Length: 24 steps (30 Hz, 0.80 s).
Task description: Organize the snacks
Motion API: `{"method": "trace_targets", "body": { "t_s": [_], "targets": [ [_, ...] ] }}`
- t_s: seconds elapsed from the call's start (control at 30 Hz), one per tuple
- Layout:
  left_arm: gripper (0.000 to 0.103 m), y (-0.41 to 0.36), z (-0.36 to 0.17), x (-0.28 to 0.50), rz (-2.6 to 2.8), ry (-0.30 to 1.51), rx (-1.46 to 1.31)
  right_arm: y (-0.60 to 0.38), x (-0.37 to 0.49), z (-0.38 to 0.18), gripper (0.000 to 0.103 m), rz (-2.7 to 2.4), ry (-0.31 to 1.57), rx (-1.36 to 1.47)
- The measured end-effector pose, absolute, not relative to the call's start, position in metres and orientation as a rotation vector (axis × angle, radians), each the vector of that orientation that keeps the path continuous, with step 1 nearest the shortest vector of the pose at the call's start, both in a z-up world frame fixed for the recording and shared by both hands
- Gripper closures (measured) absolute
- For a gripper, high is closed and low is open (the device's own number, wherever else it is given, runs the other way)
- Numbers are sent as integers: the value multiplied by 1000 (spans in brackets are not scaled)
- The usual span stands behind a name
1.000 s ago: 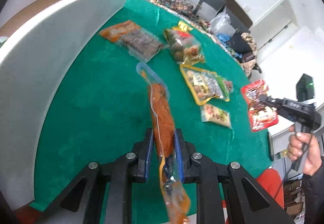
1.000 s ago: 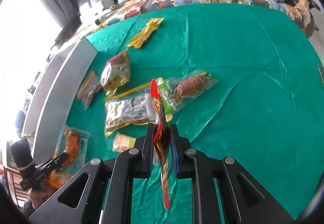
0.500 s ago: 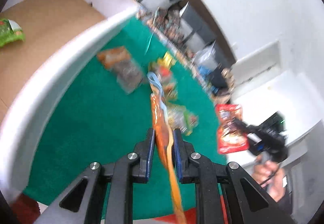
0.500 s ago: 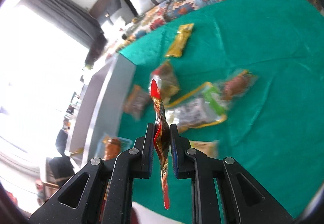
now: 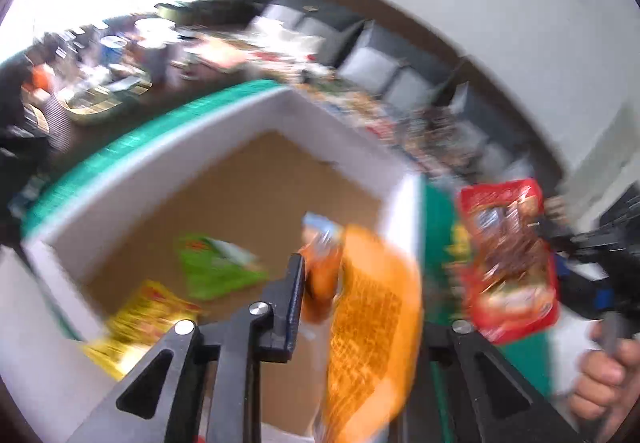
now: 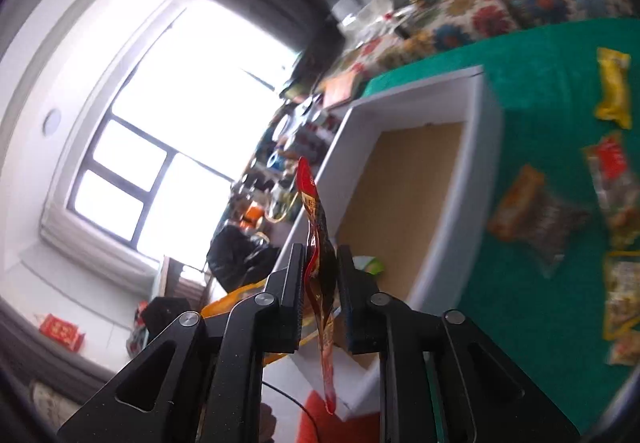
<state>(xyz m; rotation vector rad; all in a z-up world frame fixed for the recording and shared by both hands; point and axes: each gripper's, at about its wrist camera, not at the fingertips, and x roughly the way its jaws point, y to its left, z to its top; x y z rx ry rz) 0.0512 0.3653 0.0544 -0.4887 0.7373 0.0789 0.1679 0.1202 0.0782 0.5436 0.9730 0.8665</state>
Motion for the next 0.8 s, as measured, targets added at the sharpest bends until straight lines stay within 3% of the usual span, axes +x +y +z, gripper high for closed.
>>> {"method": "trace_targets", "body": {
  "t_s": [0.03,0.07,0.1,0.27,0.47,0.6,0.8],
  "targets": [
    [43,368,53,51,112,749,-460,138,168,75,64,860,990,495],
    [16,369,53,49,152,746,-431,145,168,72,46,852,993,466],
    [6,368,55,43,198,719,-396,149,167,70,45,840,984,440],
    [5,367,53,25,292,652,-287,94,157,58,38,721,911,323],
    [5,339,47,25,184,593,-290,-54,141,-24,37,319,908,68],
    [5,298,41,45,65,647,-244,-160,110,-83,37,76,942,-27],
    [5,234,26,78,77,733,-39,-271,66,-112,37,-150,892,-37]
  ]
}}
